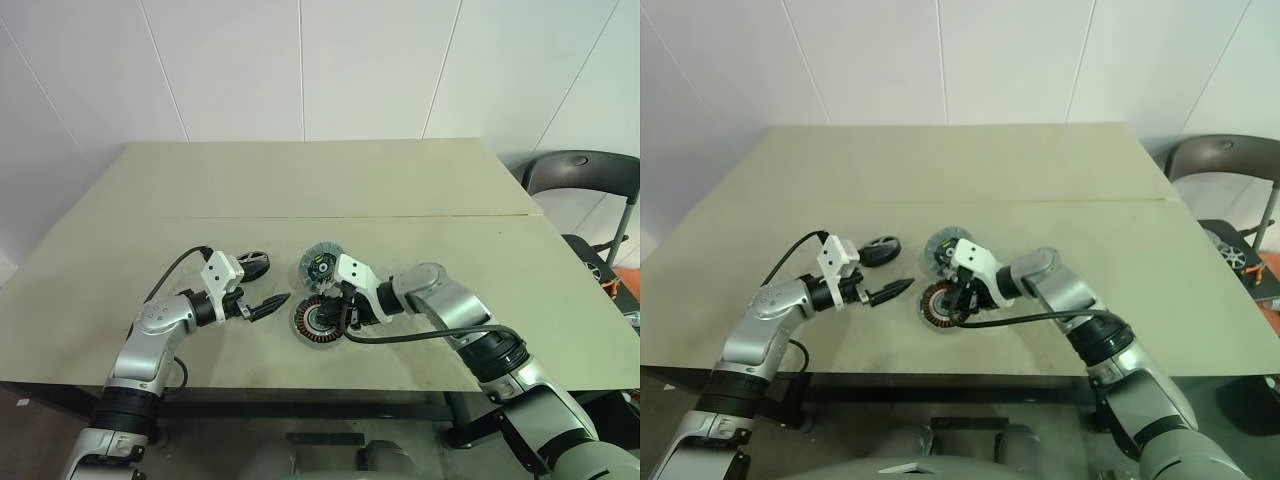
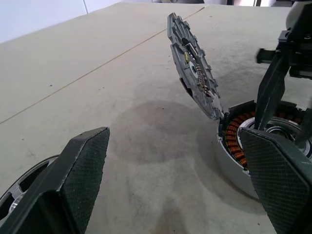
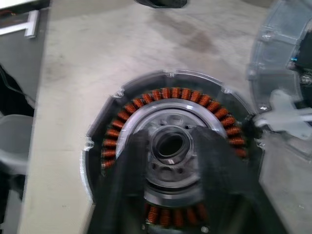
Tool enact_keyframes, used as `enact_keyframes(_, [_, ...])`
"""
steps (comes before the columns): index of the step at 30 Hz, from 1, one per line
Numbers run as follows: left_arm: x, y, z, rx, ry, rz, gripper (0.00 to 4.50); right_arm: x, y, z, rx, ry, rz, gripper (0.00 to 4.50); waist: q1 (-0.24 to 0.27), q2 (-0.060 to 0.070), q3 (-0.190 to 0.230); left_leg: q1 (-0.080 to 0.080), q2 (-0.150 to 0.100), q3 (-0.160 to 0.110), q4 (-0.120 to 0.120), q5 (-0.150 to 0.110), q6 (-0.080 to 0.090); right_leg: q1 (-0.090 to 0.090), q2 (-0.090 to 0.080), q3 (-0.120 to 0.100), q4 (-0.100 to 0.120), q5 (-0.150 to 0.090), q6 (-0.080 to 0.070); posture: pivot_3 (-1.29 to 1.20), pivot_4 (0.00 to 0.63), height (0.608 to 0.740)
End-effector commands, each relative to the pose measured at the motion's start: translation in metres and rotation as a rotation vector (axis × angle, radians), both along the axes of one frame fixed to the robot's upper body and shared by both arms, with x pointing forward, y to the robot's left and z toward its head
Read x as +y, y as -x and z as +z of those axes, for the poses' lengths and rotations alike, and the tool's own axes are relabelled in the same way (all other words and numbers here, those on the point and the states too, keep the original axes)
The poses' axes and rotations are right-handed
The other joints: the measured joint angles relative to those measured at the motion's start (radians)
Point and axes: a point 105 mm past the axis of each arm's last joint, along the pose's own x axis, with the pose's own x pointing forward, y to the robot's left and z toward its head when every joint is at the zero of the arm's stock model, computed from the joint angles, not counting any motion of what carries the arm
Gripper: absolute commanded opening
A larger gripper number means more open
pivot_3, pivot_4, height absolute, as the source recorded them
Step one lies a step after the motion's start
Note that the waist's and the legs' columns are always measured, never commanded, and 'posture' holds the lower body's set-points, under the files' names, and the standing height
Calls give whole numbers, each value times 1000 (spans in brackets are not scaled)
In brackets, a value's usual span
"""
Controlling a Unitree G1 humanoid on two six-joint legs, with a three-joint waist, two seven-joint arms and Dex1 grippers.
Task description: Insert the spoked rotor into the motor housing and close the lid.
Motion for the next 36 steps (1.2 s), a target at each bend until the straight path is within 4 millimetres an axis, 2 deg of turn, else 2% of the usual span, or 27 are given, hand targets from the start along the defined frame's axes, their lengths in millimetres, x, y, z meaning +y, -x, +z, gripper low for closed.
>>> enact_keyframes(1, [4,-3,11,-44,-4,-1,4500,6,-2,17,19,-104,-14,2713,0,0,0,0,0,0,0,0,0,0,0,0,0,0,0,0,0,740])
enact_keyframes(5, [1,-1,12,-45,1,-7,4500,4,-8,42,72,-249,-44,2713,0,0,0,0,0,0,1,0,0,0,0,0,2,0,0,0,0,740])
enact_keyframes(7, [-1,0,13,-47,2,-10,4500,2,-10,39,74,-236,-59,2713,1,0,0,0,0,0,1,0,0,0,0,0,2,0,0,0,0,740])
enact_keyframes(11, [-3,0,15,-50,4,-13,4500,-1,-8,20,52,-134,-55,1381,0,0,0,0,0,0,0,0,0,-1,0,0,1,0,0,0,0,740])
enact_keyframes(15, [-3,-1,17,-50,4,-14,4500,2,-1,8,56,-91,-30,14,-1,0,0,-1,0,0,0,0,0,-2,0,0,2,0,0,0,0,740])
enact_keyframes(20, [-2,-1,21,-54,5,-16,4500,4,0,4,58,-76,-30,14,-1,0,0,-1,0,0,1,0,-1,-1,0,0,2,0,0,0,0,740])
enact_keyframes(27, [-1,-1,22,-51,-2,-15,4500,-11,-8,-10,31,25,-66,14,-1,0,0,1,0,0,1,0,-1,-1,0,0,4,0,0,0,0,740])
enact_keyframes(31, [-2,-2,21,-51,-2,-18,4500,-6,5,4,168,-163,-40,14,2,0,0,1,0,0,2,0,-1,0,0,0,3,0,0,0,0,740])
enact_keyframes(34, [-2,-1,20,-49,-3,-19,4500,-16,4,-13,170,-87,-82,14,-1,0,0,0,0,0,1,0,-1,0,0,0,3,0,0,0,0,740])
enact_keyframes(36, [-1,-2,18,-47,-4,-19,4500,-16,6,-12,172,-102,-78,14,-3,0,0,1,0,0,1,0,-1,0,0,0,3,0,0,0,0,740])
